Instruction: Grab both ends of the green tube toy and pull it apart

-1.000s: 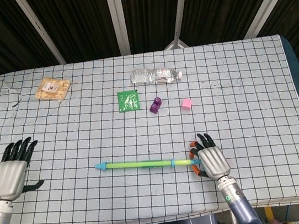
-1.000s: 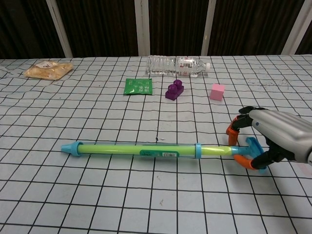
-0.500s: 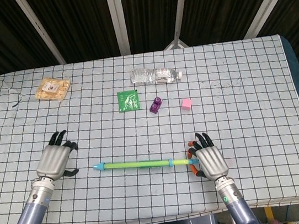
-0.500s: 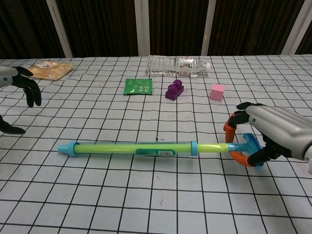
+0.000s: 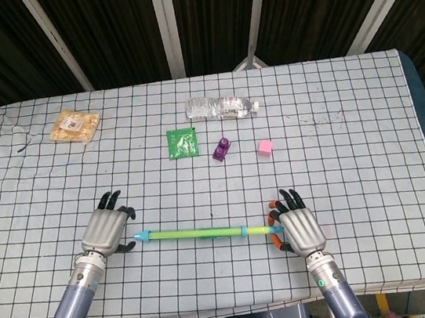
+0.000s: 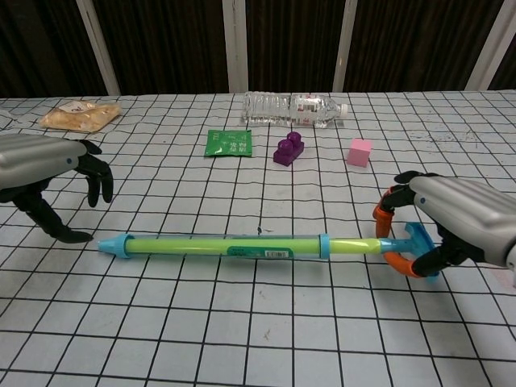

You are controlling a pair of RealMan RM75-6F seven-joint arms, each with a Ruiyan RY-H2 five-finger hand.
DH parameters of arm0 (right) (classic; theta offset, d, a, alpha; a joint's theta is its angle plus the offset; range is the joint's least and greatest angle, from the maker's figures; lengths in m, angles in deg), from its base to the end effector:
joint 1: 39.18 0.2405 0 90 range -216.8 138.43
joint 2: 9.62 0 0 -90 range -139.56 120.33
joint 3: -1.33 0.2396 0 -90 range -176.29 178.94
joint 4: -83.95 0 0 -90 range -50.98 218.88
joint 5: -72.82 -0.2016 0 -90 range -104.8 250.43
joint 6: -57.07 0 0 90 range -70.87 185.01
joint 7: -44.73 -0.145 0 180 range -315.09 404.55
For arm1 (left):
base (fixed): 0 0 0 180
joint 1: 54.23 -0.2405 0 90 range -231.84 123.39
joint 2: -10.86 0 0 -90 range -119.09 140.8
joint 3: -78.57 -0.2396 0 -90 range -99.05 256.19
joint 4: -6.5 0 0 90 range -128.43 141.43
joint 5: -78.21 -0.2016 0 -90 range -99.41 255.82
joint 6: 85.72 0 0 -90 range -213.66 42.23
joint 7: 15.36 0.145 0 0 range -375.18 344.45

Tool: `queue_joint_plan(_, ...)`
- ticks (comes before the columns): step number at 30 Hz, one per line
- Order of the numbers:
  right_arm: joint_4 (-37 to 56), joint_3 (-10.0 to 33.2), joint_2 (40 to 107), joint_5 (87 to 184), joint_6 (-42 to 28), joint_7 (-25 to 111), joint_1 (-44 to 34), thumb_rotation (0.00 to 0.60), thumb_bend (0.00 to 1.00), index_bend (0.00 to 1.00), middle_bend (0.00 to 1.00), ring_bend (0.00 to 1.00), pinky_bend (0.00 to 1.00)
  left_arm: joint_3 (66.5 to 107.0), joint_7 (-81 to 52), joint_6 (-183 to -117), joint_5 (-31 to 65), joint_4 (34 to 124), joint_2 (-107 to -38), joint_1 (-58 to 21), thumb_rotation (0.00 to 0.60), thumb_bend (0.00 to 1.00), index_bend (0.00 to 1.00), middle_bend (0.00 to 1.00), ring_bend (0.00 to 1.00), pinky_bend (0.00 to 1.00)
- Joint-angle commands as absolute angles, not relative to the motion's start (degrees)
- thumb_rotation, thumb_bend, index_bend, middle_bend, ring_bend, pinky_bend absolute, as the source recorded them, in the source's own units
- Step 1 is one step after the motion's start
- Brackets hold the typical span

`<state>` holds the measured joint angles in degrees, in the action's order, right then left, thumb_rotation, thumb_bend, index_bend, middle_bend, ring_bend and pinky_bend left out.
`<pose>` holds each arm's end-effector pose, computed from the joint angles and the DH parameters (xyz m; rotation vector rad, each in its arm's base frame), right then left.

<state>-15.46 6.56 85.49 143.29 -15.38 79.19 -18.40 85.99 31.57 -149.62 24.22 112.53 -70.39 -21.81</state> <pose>-0.1544 -0.2217 -0.0171 1.6597 -1.0662 0.9213 -0.1585 0.2666 0.0197 -1.8434 -0.8880 -0.6333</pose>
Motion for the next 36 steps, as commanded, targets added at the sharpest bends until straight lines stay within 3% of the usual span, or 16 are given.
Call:
queue_joint_plan(1, -15.4, 6.5, 85.4, 143.1, -15.4, 79.1, -18.4, 0.6, 0.45, 0.61, 0.29, 0.0, 0.0, 85.7, 32.3, -150.2, 25.3, 112.1, -71.7, -20.8, 0.6, 0.32, 0.4, 0.39, 0.05, 0.0)
queue_joint_plan(13, -15.5, 6.2, 85.4, 142.6, -15.7, 79.2, -18.4, 0.6, 0.45, 0.61, 0.29, 0.0, 0.0, 84.2, 35.2, -151.1, 29.1, 110.5, -77.0, -17.6, 0.6, 0.33, 0.41, 0.35, 0.06, 0.0)
queue_joint_plan(36, -15.3, 5.9, 84.8, 142.1, -16.0, 78.5, -18.4, 0.6, 0.46, 0.61, 0.3, 0.0, 0.0, 83.0, 36.6, -153.4, 31.5, 108.0, -81.7, -14.9, 0.6, 0.37, 0.44, 0.38, 0.06, 0.0)
